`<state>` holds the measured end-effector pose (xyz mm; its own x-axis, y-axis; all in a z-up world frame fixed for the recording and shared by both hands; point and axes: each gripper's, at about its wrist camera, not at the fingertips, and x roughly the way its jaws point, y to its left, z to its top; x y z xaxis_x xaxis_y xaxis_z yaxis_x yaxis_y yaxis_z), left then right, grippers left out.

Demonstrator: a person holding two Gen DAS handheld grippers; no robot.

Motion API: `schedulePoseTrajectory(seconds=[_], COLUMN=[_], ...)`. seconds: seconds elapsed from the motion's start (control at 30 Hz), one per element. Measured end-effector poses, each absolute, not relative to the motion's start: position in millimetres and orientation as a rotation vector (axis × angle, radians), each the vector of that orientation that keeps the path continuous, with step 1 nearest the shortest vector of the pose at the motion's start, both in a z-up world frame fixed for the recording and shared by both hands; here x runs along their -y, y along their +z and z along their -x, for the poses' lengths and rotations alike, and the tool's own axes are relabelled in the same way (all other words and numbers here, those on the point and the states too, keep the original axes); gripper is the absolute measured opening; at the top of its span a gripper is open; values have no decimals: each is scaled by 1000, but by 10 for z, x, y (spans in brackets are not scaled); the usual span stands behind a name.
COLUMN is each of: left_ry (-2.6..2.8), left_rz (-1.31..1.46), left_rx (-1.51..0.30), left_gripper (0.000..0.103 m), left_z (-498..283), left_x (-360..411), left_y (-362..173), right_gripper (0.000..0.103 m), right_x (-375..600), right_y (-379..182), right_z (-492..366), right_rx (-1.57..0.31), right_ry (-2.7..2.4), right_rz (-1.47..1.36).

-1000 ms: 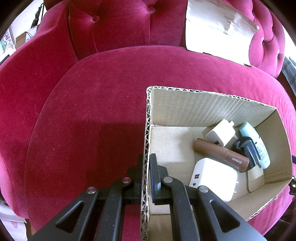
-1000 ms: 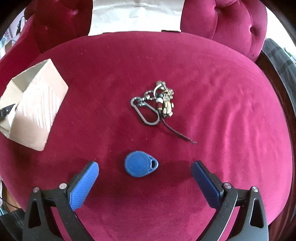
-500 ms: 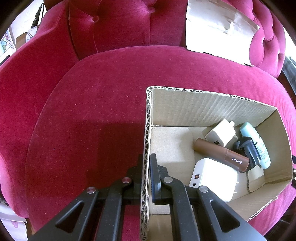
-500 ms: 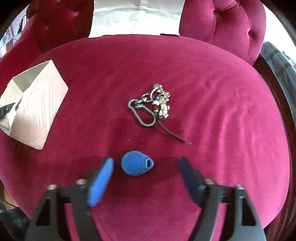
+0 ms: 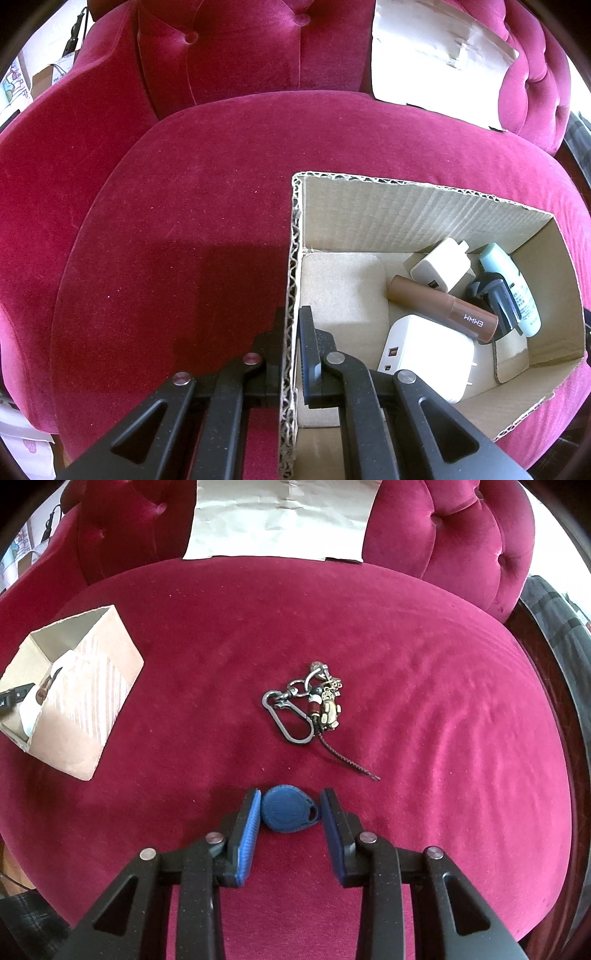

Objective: Organize rigid objects
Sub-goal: 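Lift the key fob with the right tool and carry it over the box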

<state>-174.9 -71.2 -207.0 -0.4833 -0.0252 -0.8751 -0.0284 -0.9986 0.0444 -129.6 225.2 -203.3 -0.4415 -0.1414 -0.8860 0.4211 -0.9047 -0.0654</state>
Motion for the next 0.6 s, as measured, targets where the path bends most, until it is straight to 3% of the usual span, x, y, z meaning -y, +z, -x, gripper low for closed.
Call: schedulePoseTrajectory(seconds=[0.6], left_ry=[2703], left_rz=[1597], left_rx=[-82], left_gripper=[5], left_z=[1757], left_x=[688], left_y=[-2072], right_gripper=[35], right_x=[-2118], right_y=[-1771], right_z=[1293], right_rx=[-382], right_ry=[-2419], right_rz=[-1422])
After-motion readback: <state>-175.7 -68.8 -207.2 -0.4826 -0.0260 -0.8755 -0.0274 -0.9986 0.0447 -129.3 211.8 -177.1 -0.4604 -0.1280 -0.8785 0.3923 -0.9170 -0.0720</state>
